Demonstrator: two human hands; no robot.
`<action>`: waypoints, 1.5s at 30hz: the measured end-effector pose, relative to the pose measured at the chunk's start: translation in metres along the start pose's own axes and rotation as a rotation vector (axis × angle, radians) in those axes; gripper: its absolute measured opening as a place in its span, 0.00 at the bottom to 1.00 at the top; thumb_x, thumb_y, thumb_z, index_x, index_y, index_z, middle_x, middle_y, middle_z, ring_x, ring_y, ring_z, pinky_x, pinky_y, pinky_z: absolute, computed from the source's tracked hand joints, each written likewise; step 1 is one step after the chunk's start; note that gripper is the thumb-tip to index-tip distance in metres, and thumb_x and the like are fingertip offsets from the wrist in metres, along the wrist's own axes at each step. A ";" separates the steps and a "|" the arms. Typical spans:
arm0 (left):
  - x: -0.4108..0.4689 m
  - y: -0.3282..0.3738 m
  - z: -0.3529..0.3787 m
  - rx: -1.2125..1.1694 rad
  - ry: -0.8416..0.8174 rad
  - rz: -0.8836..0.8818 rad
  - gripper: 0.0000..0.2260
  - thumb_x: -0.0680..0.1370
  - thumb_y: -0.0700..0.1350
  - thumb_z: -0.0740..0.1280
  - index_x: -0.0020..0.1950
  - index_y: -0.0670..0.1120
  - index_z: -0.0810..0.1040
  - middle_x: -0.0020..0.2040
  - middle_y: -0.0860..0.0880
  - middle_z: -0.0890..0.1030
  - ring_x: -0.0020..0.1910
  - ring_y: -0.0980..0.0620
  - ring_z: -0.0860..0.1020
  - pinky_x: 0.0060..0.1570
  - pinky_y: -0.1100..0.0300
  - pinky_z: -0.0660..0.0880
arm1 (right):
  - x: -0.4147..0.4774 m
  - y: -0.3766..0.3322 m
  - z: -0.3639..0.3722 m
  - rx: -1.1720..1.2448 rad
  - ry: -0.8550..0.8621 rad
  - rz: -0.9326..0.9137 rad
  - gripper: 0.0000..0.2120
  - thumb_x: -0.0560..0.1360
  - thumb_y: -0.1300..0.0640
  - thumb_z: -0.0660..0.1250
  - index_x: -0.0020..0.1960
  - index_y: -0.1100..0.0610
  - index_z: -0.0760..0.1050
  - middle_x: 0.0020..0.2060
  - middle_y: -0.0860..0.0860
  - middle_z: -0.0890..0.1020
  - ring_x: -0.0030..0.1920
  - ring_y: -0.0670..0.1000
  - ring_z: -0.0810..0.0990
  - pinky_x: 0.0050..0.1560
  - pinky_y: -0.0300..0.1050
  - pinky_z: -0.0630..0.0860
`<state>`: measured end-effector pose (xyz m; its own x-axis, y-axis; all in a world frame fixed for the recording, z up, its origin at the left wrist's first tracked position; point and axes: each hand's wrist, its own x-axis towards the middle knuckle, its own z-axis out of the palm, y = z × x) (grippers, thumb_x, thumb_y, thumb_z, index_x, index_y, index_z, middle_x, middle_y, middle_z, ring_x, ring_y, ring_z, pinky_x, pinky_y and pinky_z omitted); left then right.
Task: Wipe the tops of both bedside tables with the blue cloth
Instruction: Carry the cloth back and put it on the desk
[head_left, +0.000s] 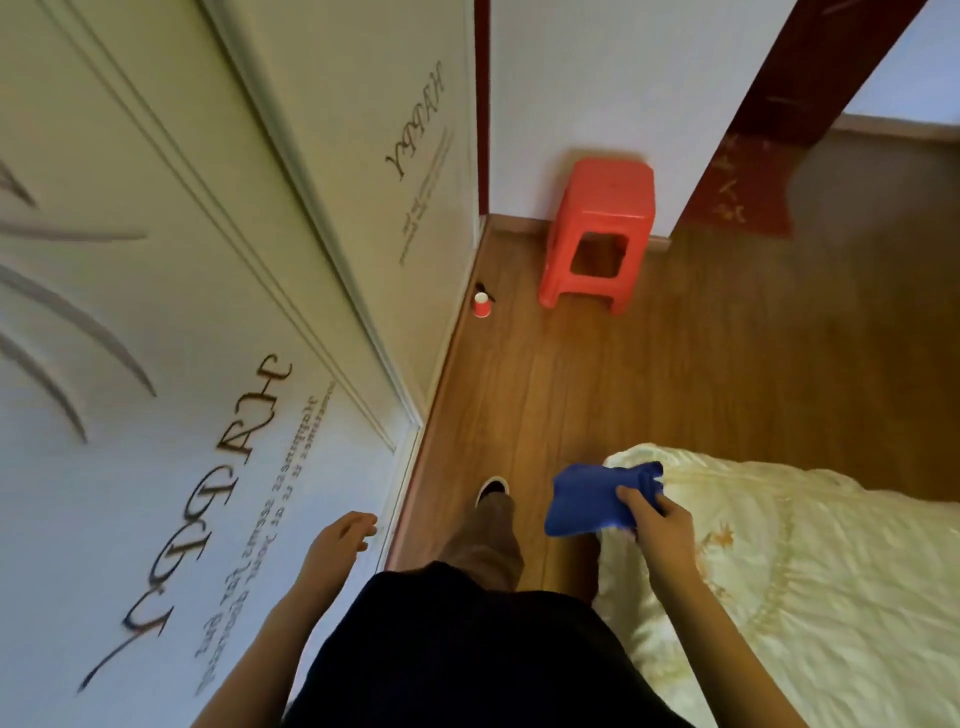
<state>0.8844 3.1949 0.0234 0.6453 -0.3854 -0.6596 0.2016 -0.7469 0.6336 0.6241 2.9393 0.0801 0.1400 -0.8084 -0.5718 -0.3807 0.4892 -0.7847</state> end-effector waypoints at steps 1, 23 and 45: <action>0.022 0.020 0.001 -0.005 -0.005 0.004 0.09 0.81 0.47 0.61 0.52 0.47 0.80 0.50 0.47 0.83 0.52 0.44 0.80 0.51 0.54 0.73 | 0.017 -0.011 0.003 0.011 0.023 -0.001 0.07 0.75 0.60 0.69 0.40 0.62 0.77 0.36 0.59 0.81 0.36 0.56 0.79 0.37 0.47 0.74; 0.358 0.489 0.153 0.253 -0.394 0.275 0.10 0.82 0.44 0.60 0.48 0.53 0.79 0.52 0.47 0.83 0.54 0.46 0.80 0.61 0.48 0.75 | 0.368 -0.215 -0.032 0.293 0.426 0.287 0.17 0.74 0.54 0.71 0.57 0.62 0.78 0.49 0.59 0.82 0.51 0.61 0.80 0.57 0.60 0.76; 0.585 0.913 0.469 0.664 -0.719 0.521 0.09 0.80 0.39 0.63 0.44 0.47 0.81 0.47 0.43 0.83 0.50 0.42 0.81 0.53 0.51 0.74 | 0.663 -0.438 -0.162 0.605 0.788 0.340 0.05 0.74 0.57 0.70 0.48 0.58 0.78 0.44 0.54 0.81 0.44 0.55 0.80 0.49 0.55 0.78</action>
<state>1.1006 2.0336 0.0264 -0.0859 -0.8009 -0.5926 -0.5443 -0.4605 0.7012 0.7359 2.1358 0.0833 -0.6057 -0.4760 -0.6377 0.2623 0.6372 -0.7247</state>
